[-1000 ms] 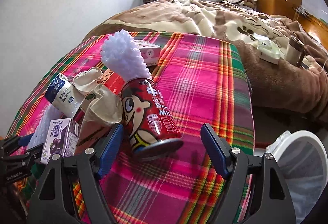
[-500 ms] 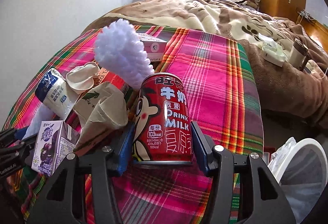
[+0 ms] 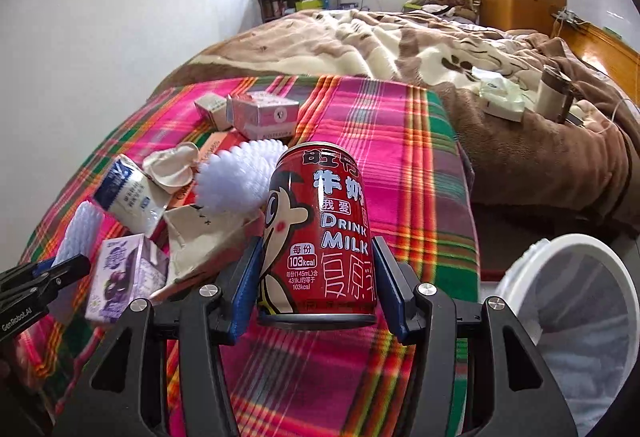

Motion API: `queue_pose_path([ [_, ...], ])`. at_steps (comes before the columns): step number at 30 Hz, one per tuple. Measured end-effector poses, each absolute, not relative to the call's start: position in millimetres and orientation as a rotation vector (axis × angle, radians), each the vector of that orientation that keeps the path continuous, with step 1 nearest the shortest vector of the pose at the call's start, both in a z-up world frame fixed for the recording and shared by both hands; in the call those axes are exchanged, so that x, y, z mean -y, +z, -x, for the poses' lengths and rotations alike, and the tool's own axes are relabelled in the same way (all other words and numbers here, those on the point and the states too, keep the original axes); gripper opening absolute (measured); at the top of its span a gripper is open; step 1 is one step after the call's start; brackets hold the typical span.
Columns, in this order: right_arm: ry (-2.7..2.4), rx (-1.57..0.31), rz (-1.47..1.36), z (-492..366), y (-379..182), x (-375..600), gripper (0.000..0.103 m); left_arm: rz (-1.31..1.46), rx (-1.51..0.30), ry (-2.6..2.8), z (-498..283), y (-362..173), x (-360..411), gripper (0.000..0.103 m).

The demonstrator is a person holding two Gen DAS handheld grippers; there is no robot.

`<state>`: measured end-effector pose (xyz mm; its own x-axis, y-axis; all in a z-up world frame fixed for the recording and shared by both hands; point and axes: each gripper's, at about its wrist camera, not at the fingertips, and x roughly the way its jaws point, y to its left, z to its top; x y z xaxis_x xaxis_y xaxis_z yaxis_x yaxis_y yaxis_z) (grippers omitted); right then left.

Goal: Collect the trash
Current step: 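Grasp the red milk can with right gripper while left grasps foam sleeves, then carry the can and foam sleeves over the bin and release them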

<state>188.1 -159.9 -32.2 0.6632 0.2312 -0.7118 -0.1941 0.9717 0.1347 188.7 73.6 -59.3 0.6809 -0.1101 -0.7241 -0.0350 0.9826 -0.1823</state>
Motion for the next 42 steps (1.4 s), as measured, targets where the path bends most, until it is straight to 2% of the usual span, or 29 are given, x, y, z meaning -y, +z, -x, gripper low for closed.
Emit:
queue_pose_path([
  [24, 0.175, -0.663, -0.151, -119, 10, 209, 0.054, 0.095, -0.650, -0.244, -126, 20, 8, 0.027],
  [42, -0.069, -0.626, -0.195, -77, 12, 291, 0.054, -0.041, -0.622, -0.482, -114, 29, 133, 0.027],
])
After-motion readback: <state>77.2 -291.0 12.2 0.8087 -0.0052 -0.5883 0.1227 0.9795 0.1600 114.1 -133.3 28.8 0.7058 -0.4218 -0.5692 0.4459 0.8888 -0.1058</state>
